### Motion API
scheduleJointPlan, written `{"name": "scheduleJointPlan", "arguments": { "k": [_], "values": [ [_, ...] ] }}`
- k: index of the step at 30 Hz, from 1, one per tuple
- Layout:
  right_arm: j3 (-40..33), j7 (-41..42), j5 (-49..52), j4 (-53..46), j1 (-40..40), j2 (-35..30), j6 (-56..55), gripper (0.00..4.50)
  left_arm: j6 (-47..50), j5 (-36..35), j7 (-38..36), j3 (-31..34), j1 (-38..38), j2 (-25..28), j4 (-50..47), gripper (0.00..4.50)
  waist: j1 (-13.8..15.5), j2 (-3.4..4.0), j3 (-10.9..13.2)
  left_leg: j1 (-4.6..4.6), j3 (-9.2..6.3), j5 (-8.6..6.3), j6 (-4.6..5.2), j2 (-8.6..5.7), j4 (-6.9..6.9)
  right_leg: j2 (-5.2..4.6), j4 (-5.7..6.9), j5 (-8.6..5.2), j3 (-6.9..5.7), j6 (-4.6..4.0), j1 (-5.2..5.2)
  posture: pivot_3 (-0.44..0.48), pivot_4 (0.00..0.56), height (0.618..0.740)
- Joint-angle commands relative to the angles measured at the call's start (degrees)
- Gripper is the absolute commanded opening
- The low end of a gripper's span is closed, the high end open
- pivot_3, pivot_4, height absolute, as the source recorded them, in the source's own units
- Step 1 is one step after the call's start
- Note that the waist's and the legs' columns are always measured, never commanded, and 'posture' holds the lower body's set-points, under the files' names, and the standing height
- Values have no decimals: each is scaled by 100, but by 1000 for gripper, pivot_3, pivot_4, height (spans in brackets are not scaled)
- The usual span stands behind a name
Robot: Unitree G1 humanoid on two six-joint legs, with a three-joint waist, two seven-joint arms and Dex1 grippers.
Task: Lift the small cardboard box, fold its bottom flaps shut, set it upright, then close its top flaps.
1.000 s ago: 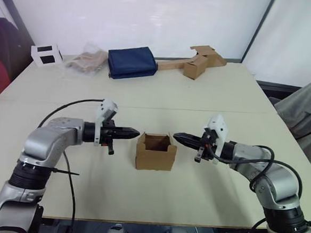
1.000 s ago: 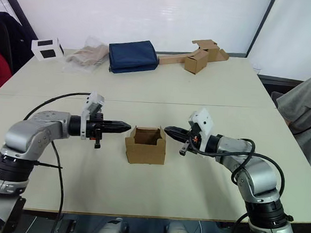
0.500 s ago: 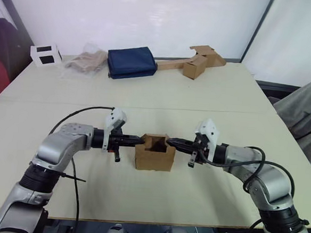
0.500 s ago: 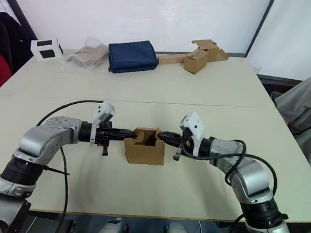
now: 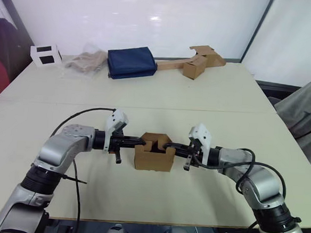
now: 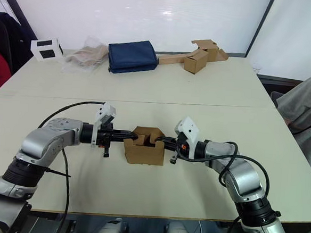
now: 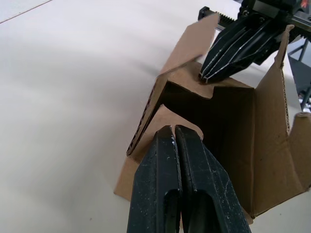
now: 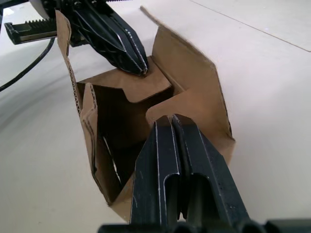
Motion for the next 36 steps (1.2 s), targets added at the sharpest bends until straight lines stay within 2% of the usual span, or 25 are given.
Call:
{"name": "scheduleJointPlan", "arguments": {
  "k": [1, 16, 22, 25, 29, 33, 36],
  "values": [
    [-11, 16, -75, -28, -112, 24, -124, 0, -20, 54, 31, -17, 54, 5, -56, 57, 0, 0, 0, 0, 0, 0, 0, 0, 0, 0, 0, 0, 0, 0, 0, 0, 150, 740],
    [81, 178, -335, -13, -283, -93, -205, 0, -166, 91, 423, 223, 40, -54, -96, 57, 1, 0, 0, 0, 0, 0, 0, 0, 0, -1, 0, 0, 0, 0, 0, 0, 150, 740],
    [-53, 242, -230, -112, -391, -104, -135, 0, 224, -430, 116, 545, -174, 35, 18, 57, -2, 0, 0, 0, 0, 0, 0, 0, 0, 0, 1, 0, 0, 0, -1, 0, 150, 740],
    [-260, 284, -12, -246, -455, -142, -3, 0, 458, -755, -196, 754, -279, 209, 87, 57, -2, 0, 0, -3, 0, 0, 0, 0, 0, 0, 1, 0, 0, 0, -3, 0, 150, 740],
    [-821, 227, 771, -456, -606, -103, 603, 0, 573, -856, -583, 774, -338, 478, 308, 57, -3, 0, 0, -2, -1, 0, 0, 0, -2, 0, 0, 0, -1, 0, -3, 0, 150, 740],
    [-1188, 173, 1279, -678, -720, -276, 1084, 0, 307, -605, -482, 745, -466, 376, 778, 57, 15, 0, 0, -2, -1, 0, 0, 0, -1, 0, -1, 0, -1, 0, -1, 0, 150, 740],
    [-1166, 149, 1599, -1109, -738, -441, 1446, 0, -242, -84, -275, 533, -732, 135, 1568, 57, 17, 0, 1, -3, 0, 0, 0, -1, -1, -2, -2, 0, -2, 0, -2, 0, 150, 740]
  ]
}}
